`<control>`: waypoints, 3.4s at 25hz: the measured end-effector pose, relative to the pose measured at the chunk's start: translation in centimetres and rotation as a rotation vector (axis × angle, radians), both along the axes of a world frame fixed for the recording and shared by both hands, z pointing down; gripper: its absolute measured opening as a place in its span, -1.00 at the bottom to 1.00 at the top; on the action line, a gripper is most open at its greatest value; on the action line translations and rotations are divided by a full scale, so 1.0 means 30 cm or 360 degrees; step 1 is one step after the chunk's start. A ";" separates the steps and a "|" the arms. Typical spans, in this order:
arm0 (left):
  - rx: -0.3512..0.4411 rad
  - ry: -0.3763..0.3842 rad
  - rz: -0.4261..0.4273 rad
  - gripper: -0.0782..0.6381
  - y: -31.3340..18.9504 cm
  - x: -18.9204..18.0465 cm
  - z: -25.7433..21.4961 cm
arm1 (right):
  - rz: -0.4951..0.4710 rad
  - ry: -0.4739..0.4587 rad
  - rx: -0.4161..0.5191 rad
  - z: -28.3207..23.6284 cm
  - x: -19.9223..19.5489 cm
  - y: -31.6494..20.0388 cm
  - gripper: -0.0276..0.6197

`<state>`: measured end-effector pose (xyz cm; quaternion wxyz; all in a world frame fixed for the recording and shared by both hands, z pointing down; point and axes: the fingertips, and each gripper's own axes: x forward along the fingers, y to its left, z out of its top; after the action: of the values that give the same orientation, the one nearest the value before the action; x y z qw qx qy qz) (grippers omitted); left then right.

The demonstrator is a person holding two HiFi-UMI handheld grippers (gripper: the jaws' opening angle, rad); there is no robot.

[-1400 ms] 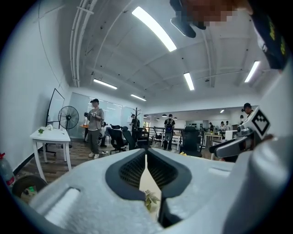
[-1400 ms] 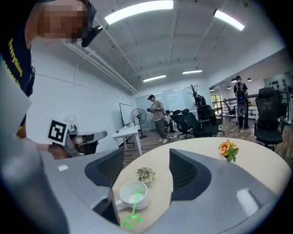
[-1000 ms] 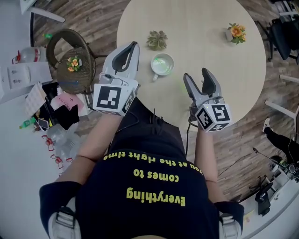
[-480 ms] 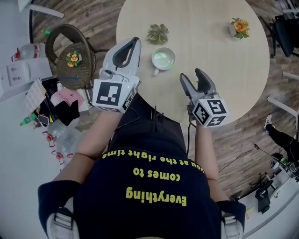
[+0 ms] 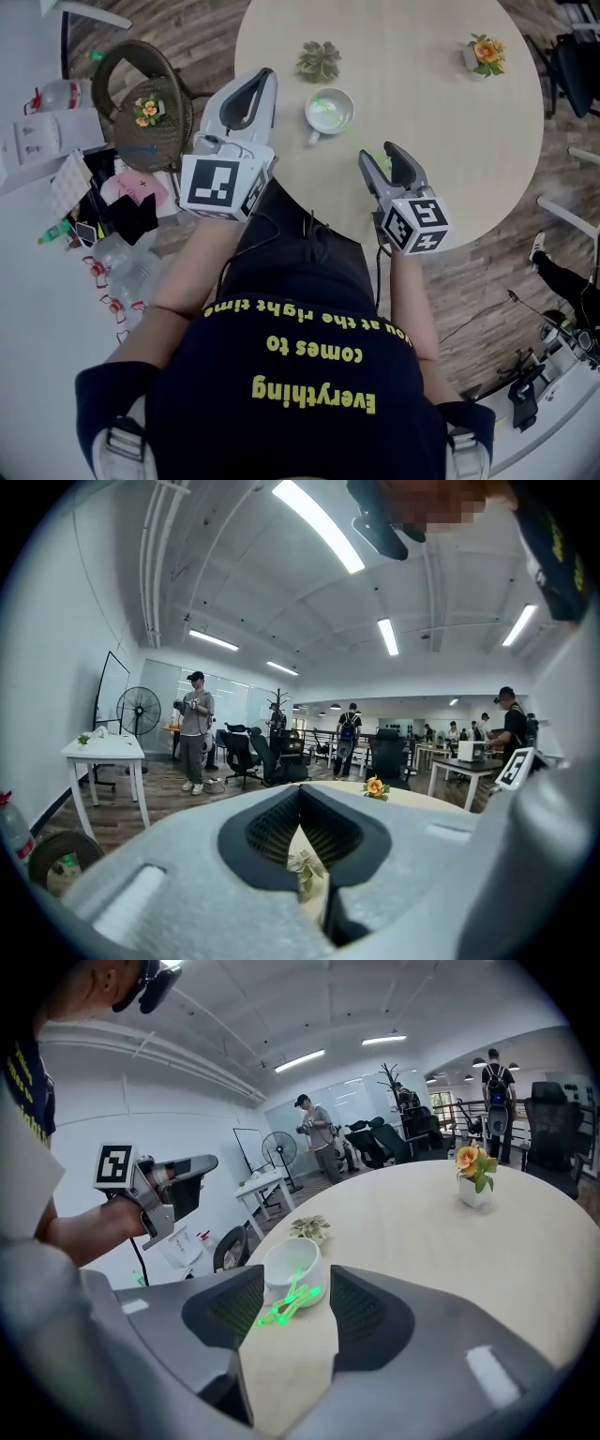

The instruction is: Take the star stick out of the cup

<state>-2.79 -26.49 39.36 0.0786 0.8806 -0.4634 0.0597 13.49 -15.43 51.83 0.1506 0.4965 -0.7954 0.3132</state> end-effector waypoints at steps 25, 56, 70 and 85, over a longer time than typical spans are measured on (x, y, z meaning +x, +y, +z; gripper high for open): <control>0.0036 -0.0002 -0.0053 -0.77 0.040 -0.027 -0.036 | -0.0124 0.0313 0.0101 -0.039 0.008 0.035 -0.82; 0.0169 0.0020 -0.0114 -0.77 0.120 -0.030 -0.167 | -0.0120 0.0243 0.0416 -0.382 0.070 0.054 -0.82; 0.0238 0.0007 -0.0100 -0.77 0.162 -0.035 -0.249 | 0.0058 0.0229 0.0969 -0.674 0.059 -0.025 -0.82; 0.0287 0.0074 -0.0059 -0.77 0.196 -0.029 -0.319 | 0.0113 0.0249 0.1303 -0.877 0.045 -0.039 -0.82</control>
<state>-3.65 -20.62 29.78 0.0107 0.8766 -0.4811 -0.0041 14.85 -16.61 25.51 -0.0102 0.5648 -0.8228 -0.0624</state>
